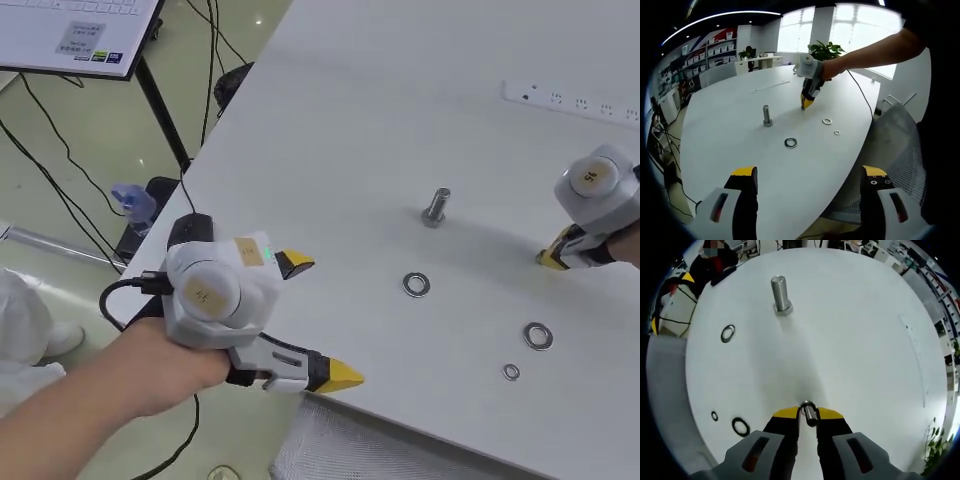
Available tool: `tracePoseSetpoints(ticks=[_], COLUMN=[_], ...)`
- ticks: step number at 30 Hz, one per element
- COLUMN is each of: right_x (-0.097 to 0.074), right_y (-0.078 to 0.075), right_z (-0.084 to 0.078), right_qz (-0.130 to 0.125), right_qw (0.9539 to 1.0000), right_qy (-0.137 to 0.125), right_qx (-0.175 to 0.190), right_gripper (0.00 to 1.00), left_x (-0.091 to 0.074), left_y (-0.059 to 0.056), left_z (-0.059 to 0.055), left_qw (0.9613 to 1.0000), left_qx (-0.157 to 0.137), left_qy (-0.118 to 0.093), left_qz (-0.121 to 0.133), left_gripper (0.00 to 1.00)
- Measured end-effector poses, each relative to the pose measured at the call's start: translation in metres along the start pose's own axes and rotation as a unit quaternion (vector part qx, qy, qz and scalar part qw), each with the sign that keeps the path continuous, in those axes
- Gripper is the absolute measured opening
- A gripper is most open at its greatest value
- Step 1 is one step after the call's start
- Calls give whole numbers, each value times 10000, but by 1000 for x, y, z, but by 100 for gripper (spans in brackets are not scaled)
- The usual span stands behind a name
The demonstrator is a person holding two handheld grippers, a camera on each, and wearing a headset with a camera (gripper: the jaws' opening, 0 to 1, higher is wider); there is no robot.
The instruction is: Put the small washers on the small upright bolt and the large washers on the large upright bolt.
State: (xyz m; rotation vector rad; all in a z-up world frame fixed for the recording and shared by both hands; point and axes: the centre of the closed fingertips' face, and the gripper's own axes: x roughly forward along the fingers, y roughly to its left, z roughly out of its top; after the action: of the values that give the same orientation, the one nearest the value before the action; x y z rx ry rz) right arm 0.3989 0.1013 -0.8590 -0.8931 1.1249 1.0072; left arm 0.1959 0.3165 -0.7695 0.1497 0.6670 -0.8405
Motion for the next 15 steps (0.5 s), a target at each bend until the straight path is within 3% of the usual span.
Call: tracePoseSetpoints(ticks=[15], right_x=[1], right_y=[-2], right_z=[0], right_qz=[-29], right_qw=[10000], right_qy=[-29], right_qx=[-19], right_gripper=[15], left_x=[-1], left_y=[1], left_z=[-2], left_qw=[9999], left_qx=[84], left_qy=[59], left_qz=[31], left_gripper=[86])
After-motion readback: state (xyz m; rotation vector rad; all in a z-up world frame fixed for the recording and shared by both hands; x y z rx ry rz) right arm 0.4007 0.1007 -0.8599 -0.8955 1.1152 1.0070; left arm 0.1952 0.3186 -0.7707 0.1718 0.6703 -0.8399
